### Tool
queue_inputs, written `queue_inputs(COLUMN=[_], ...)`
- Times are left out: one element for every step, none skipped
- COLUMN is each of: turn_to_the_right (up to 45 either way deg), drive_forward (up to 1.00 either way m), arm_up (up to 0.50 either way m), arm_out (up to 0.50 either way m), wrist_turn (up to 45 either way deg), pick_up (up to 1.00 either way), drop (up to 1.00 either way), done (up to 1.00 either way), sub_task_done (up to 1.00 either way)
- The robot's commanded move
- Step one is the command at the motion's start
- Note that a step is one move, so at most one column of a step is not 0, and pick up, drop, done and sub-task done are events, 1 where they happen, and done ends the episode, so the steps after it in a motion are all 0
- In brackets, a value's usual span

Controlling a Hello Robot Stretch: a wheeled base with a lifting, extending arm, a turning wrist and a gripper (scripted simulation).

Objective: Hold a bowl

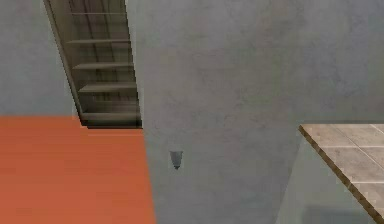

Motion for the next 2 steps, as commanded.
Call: queue_inputs(turn_to_the_right=[0.0,0.0], drive_forward=[0.0,0.0], arm_up=[0.0,-0.08], arm_out=[0.0,0.0], wrist_turn=[33.0,0.0], pick_up=[0.0,0.0], drop=[0.0,0.0], done=[0.0,0.0], sub_task_done=[0.0,0.0])
